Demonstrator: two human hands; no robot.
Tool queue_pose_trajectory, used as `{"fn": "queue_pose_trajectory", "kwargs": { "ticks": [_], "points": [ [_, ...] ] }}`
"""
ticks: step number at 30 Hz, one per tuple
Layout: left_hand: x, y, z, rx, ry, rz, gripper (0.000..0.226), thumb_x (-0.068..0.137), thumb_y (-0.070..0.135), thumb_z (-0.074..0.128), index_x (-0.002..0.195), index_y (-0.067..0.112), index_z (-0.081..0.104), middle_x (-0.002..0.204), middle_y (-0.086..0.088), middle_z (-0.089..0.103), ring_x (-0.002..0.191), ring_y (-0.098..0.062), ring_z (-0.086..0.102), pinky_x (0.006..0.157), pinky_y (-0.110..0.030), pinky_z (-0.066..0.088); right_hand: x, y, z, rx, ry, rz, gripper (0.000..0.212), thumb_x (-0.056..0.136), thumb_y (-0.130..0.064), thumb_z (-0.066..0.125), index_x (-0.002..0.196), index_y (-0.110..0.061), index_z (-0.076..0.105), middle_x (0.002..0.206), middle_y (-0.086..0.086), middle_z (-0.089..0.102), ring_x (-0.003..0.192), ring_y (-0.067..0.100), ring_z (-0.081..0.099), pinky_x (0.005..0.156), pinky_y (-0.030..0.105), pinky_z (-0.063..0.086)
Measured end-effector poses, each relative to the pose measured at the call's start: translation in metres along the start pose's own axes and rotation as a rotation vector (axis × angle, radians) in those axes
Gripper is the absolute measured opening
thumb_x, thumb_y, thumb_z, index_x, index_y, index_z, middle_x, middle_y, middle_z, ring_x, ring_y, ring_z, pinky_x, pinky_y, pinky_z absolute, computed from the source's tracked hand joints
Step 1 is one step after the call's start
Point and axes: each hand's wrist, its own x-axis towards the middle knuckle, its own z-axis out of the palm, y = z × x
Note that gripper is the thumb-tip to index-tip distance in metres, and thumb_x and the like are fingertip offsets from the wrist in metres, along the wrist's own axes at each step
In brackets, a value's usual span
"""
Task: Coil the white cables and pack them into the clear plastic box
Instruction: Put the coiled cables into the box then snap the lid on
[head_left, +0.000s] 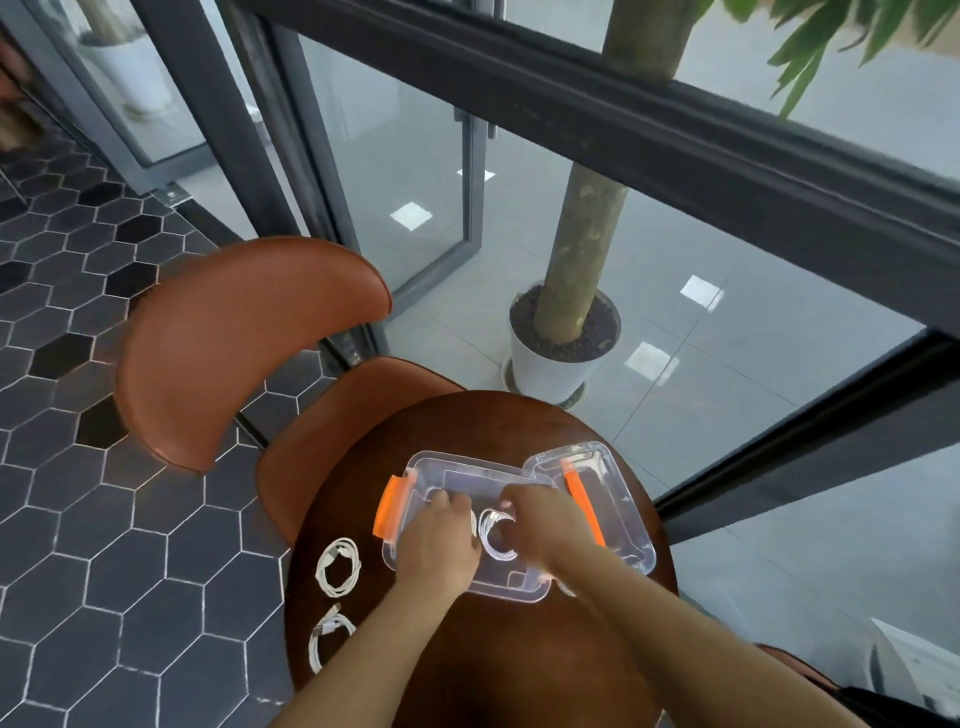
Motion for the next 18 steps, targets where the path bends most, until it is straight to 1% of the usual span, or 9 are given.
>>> {"fn": "queue_pose_trajectory", "kwargs": {
  "ticks": [2,4,6,8,10,12,15,17,18],
  "points": [
    [-0.012,-0.002,-0.012,0.020,0.042,0.017,0.036,0.096,0.029,0.061,0.131,0.021,0.055,0.130,-0.002,0.062,0.112,-0.018,0.065,0.088,-0.032,0.058,-0.009,-0.003,-0.006,-0.009,0.027,-0.037,0.031,0.088,-0.028,0.061,0.119,-0.027,0.067,0.120,-0.001,0.072,0.107,0.022,0.068,0.084,0.033,0.056],
    [-0.024,-0.006,-0.022,0.019,0.067,0.017,0.039,0.096,0.029,0.059,0.133,0.020,0.053,0.138,-0.005,0.056,0.117,-0.021,0.062,0.089,-0.035,0.056,-0.017,-0.007,-0.010,-0.038,0.043,-0.075,0.031,0.090,-0.027,0.060,0.120,-0.026,0.066,0.120,-0.001,0.072,0.108,0.022,0.067,0.083,0.031,0.053],
    [-0.037,-0.012,-0.031,0.018,0.074,-0.009,0.043,0.095,0.029,0.058,0.136,0.021,0.051,0.145,-0.007,0.050,0.117,-0.025,0.061,0.089,-0.038,0.054,-0.023,-0.014,-0.013,-0.054,0.036,-0.111,0.029,0.090,-0.029,0.060,0.118,-0.026,0.066,0.118,-0.001,0.072,0.107,0.022,0.067,0.082,0.029,0.053],
    [-0.051,-0.019,-0.038,0.042,0.077,-0.047,0.043,0.096,0.031,0.056,0.137,0.021,0.050,0.139,-0.009,0.052,0.114,-0.028,0.061,0.087,-0.041,0.052,-0.029,-0.025,-0.013,-0.079,0.016,-0.155,0.027,0.088,-0.032,0.060,0.114,-0.025,0.067,0.115,-0.001,0.073,0.107,0.023,0.067,0.086,0.034,0.054],
    [-0.065,-0.030,-0.043,0.058,0.097,-0.093,0.037,0.097,0.035,0.054,0.130,0.019,0.052,0.123,-0.007,0.057,0.105,-0.027,0.062,0.082,-0.039,0.052,-0.034,-0.038,-0.011,-0.088,0.004,-0.194,0.025,0.088,-0.032,0.060,0.112,-0.027,0.067,0.112,-0.003,0.073,0.107,0.022,0.067,0.088,0.034,0.053],
    [-0.081,-0.043,-0.045,0.048,0.123,-0.140,0.032,0.096,0.036,0.052,0.123,0.019,0.055,0.114,-0.005,0.057,0.100,-0.024,0.062,0.079,-0.036,0.050,-0.039,-0.053,-0.006,-0.092,-0.011,-0.242,0.028,0.089,-0.028,0.057,0.115,-0.028,0.067,0.109,-0.003,0.074,0.106,0.020,0.067,0.087,0.034,0.053],
    [-0.102,-0.067,-0.042,0.023,0.128,-0.212,0.031,0.095,0.032,0.052,0.124,0.021,0.055,0.118,-0.004,0.057,0.106,-0.024,0.060,0.084,-0.035,0.050,-0.041,-0.075,0.004,-0.107,-0.025,-0.295,0.029,0.088,-0.028,0.053,0.113,-0.029,0.067,0.106,-0.003,0.074,0.100,0.021,0.069,0.085,0.037,0.057],
    [-0.114,-0.084,-0.038,-0.001,0.120,-0.273,0.033,0.095,0.031,0.053,0.126,0.020,0.054,0.120,-0.005,0.056,0.108,-0.024,0.059,0.087,-0.036,0.050,-0.041,-0.090,0.013,-0.129,-0.052,-0.347,0.028,0.091,-0.027,0.051,0.116,-0.028,0.065,0.110,0.001,0.073,0.097,0.022,0.070,0.085,0.038,0.058],
    [-0.119,-0.093,-0.036,-0.016,0.113,-0.302,0.035,0.095,0.031,0.053,0.128,0.019,0.053,0.121,-0.005,0.056,0.108,-0.025,0.059,0.088,-0.037,0.050,-0.042,-0.098,0.018,-0.148,-0.069,-0.369,0.029,0.093,-0.027,0.049,0.118,-0.027,0.064,0.114,0.005,0.072,0.099,0.024,0.070,0.087,0.039,0.057]
  ]
}}
